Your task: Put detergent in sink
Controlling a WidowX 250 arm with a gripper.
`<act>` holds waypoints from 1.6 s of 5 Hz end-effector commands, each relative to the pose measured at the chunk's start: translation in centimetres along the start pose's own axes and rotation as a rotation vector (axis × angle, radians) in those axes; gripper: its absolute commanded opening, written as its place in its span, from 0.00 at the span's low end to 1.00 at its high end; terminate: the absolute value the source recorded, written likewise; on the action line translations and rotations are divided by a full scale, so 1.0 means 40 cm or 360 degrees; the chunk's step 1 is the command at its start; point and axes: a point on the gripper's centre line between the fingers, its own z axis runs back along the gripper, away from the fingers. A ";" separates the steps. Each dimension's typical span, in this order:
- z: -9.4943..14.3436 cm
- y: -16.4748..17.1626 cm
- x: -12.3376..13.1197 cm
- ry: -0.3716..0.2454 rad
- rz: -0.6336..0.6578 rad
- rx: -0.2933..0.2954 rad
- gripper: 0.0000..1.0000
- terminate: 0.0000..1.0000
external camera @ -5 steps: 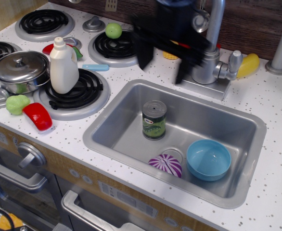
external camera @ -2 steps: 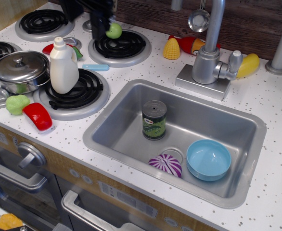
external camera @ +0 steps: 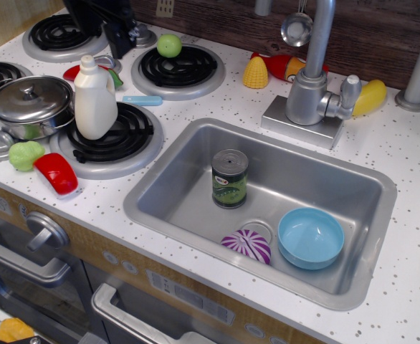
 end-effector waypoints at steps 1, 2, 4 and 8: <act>-0.014 0.051 -0.002 -0.0025 0.0021 0.0000 1.00 0.00; -0.049 0.039 -0.024 -0.0004 0.0072 -0.0122 1.00 0.00; -0.072 0.024 -0.068 0.0057 0.0146 -0.0202 1.00 0.00; -0.008 -0.251 -0.039 0.0158 0.0392 -0.0250 0.00 0.00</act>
